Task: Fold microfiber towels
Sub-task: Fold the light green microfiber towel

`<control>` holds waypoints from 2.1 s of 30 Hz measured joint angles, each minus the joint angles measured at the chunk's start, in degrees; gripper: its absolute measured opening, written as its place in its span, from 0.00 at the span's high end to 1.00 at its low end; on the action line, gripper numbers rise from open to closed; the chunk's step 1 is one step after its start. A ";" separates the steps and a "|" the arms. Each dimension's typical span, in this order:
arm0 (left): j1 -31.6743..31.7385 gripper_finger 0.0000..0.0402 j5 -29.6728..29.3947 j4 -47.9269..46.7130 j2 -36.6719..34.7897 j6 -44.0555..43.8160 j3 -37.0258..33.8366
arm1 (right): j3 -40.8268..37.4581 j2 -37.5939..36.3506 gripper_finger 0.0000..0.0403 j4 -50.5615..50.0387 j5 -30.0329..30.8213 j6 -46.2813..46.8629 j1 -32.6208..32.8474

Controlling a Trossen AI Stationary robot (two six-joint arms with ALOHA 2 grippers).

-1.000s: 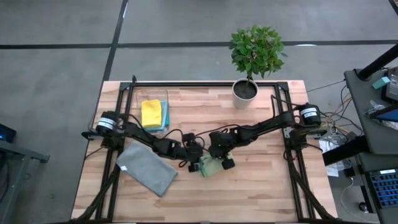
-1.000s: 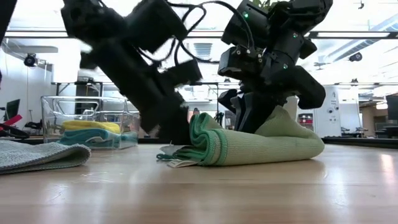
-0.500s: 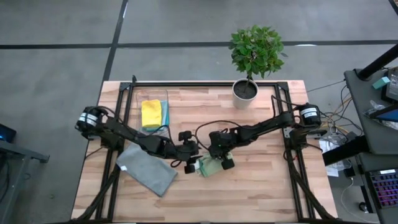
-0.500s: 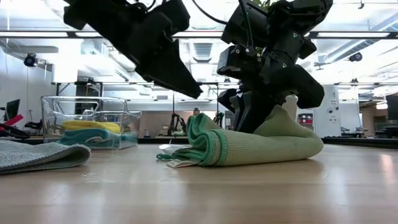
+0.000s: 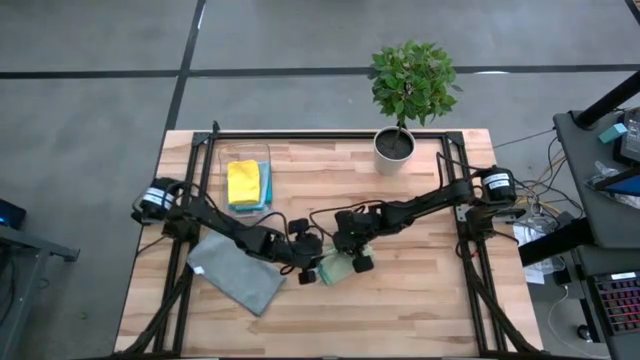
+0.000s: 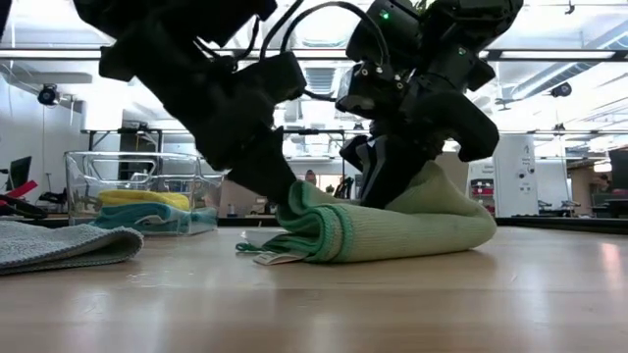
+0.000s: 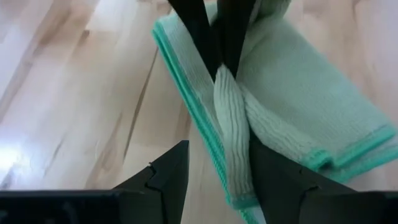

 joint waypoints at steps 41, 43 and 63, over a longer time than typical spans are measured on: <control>-0.46 0.63 0.54 -2.69 2.83 -2.01 -0.33 | -2.47 -9.78 0.82 -10.53 9.24 3.72 1.38; -0.46 0.63 0.31 -2.72 2.83 -2.01 -0.38 | -2.47 -8.72 0.88 -9.97 10.03 3.56 0.70; -0.78 0.63 4.13 -8.76 -1.53 -2.93 -0.62 | -2.25 1.31 0.97 -5.37 12.56 3.08 -3.08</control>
